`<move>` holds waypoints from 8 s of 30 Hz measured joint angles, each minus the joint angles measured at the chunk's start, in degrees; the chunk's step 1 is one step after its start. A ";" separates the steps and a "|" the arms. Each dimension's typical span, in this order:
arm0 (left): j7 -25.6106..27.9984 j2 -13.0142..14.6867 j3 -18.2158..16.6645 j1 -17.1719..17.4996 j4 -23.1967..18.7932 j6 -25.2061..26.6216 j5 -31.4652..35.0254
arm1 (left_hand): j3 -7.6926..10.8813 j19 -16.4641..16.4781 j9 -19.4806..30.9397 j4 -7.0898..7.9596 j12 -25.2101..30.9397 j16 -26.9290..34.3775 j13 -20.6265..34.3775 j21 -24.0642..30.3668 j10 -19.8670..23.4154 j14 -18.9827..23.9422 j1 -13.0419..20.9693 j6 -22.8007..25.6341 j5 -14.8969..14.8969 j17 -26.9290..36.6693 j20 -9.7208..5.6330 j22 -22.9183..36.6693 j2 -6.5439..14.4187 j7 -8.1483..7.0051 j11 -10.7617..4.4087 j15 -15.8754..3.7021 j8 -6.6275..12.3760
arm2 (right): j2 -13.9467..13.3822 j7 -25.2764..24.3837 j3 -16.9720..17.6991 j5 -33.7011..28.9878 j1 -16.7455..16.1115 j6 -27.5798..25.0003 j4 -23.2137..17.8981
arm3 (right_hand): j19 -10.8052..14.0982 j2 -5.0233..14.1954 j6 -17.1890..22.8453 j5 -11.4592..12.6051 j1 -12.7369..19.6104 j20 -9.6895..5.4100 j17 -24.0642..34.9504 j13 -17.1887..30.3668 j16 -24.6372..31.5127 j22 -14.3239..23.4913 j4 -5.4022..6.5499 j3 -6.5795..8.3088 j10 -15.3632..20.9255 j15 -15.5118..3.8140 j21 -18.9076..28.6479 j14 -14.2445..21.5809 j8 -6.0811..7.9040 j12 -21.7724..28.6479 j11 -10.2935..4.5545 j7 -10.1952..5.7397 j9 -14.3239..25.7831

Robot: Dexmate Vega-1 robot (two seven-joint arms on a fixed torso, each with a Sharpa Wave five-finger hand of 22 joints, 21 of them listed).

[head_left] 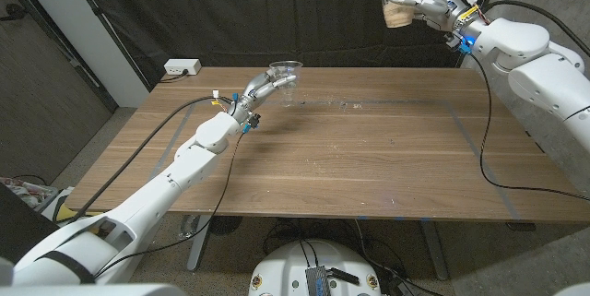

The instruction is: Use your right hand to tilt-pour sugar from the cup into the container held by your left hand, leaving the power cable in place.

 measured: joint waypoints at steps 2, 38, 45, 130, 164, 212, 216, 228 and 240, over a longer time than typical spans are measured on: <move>-0.31 0.28 0.21 -0.16 0.08 -0.16 0.04 | 0.00 0.00 0.00 0.00 0.00 0.00 0.15 0.00 0.11 0.00 0.15 0.00 0.00 0.00 0.00 0.00 0.15 0.00 0.11 0.00 0.00 | -0.17 0.60 -0.14 -0.27 0.20 -1.26 -0.37 | 0.00 -0.03 0.00 0.00 0.04 0.00 -0.01 0.20 0.00 0.00 -0.04 0.04 0.00 0.00 0.00 0.00 -0.04 -0.09 0.00 0.00 0.00; -5.86 0.58 1.58 -1.03 0.98 -4.73 0.40 | -0.05 0.01 0.34 -0.42 0.87 -0.44 0.82 0.00 0.61 0.51 1.66 0.50 0.49 0.80 0.00 0.00 -0.31 0.93 0.42 -0.10 0.64 | -1.85 8.90 -9.92 -5.52 11.30 -14.70 -9.95 | -0.92 0.31 -0.12 -0.88 1.21 0.09 1.22 1.35 -0.04 -0.26 -0.66 1.27 -0.61 0.03 0.43 -0.45 -0.81 -0.51 0.62 1.59 0.84; -6.43 0.28 1.59 -0.86 2.19 -5.72 0.20 | -0.06 0.01 0.43 -0.42 1.32 -0.85 1.11 0.00 0.79 0.51 1.66 0.60 0.49 0.80 0.00 0.00 -0.31 1.03 0.62 -0.10 0.64 | -0.26 13.92 -13.05 -10.20 14.88 -18.22 -9.68 | -0.91 0.10 0.39 -0.88 1.44 0.09 1.51 1.54 0.30 -0.25 -0.66 1.26 -0.30 0.11 0.43 -0.53 -0.82 -0.51 0.92 2.12 0.85; -10.91 1.31 0.54 0.71 3.53 -12.86 -1.26 | -2.69 -0.41 1.49 1.58 2.20 -3.00 2.40 -0.44 -0.76 0.08 -0.96 -0.55 0.01 2.66 -0.41 0.13 -0.48 -0.11 1.10 0.09 1.29 | 6.98 32.17 -28.65 -31.05 29.01 -23.22 -10.26 | -0.50 -2.21 2.99 2.30 -1.02 0.08 -1.32 1.21 -1.01 -1.33 1.03 -0.42 3.64 -0.21 1.33 3.09 -1.48 -2.04 1.70 2.55 -1.27; -12.05 1.33 0.67 -0.22 5.74 -15.66 -0.12 | -3.95 -0.40 0.88 2.36 1.80 -3.82 1.36 -0.66 -1.48 0.08 -2.19 -0.31 -0.44 3.15 -0.40 0.14 -0.46 -2.46 0.18 0.09 1.16 | 9.14 38.42 -31.61 -38.88 31.92 -20.00 -9.51 | -0.71 -1.73 3.04 2.96 -3.17 -0.13 -2.12 0.90 -1.73 -1.85 1.43 -0.79 4.16 -0.61 1.33 3.49 -3.76 -3.79 1.43 1.17 -2.68; -15.02 -0.56 1.97 -2.94 13.05 -21.05 0.69 | -4.87 -1.33 -3.72 3.82 -4.52 -4.33 -5.04 -1.06 -3.45 -3.50 -3.51 -2.67 -2.65 2.48 -0.32 0.27 1.85 -7.01 -1.96 0.39 -2.19 | 12.44 47.34 -34.92 -47.89 37.07 -19.17 -8.60 | -2.97 1.47 -0.65 -0.70 -6.87 0.09 -1.85 -1.23 -2.71 -1.69 1.17 -0.53 1.66 -0.19 0.88 1.22 -10.69 -8.25 0.19 -0.65 -4.22; -15.63 -0.99 2.22 -3.50 13.99 -21.47 0.71 | -4.46 -1.96 -4.17 4.22 -6.12 -4.33 -5.66 -1.28 -5.81 -5.23 -3.31 -5.65 -2.66 2.48 -0.32 0.27 2.53 -7.62 -1.86 0.59 -3.92 | 12.70 47.92 -35.27 -48.47 37.64 -19.24 -8.67 | -2.97 1.47 -1.72 -0.71 -6.87 0.09 -2.12 -1.46 -3.12 -1.70 0.93 -0.29 0.92 -0.15 0.88 0.84 -11.82 -8.93 0.11 -1.19 -4.15; -16.69 -1.80 2.79 -4.35 15.36 -22.09 0.38 | -4.47 -1.95 -4.78 5.01 -8.84 -4.66 -7.04 -1.28 -8.16 -7.41 -3.98 -9.82 -2.66 1.95 -0.32 0.56 3.20 -9.73 -2.78 0.60 -6.60 | 13.46 50.17 -36.43 -51.56 38.99 -19.77 -9.07 | -3.58 2.45 -3.12 -0.43 -7.56 0.10 -2.38 -2.37 -3.77 -1.70 0.61 0.03 0.00 0.10 0.88 -0.10 -13.00 -9.87 -0.20 -0.20 -4.39; -16.73 -1.55 3.05 -4.01 14.59 -21.81 0.28 | -4.30 -2.22 -5.05 5.17 -10.22 -4.33 -8.10 -1.28 -7.70 -7.41 -4.22 -8.85 -2.66 1.42 -0.58 0.55 3.42 -9.27 -2.35 0.60 -6.62 | 13.91 52.50 -37.55 -55.23 39.85 -19.75 -9.62 | -3.58 2.66 -2.70 -0.44 -7.77 0.10 -2.37 -2.13 -3.99 -1.42 0.23 0.41 -0.40 -0.10 0.88 -0.33 -13.02 -10.03 -0.19 0.30 -4.40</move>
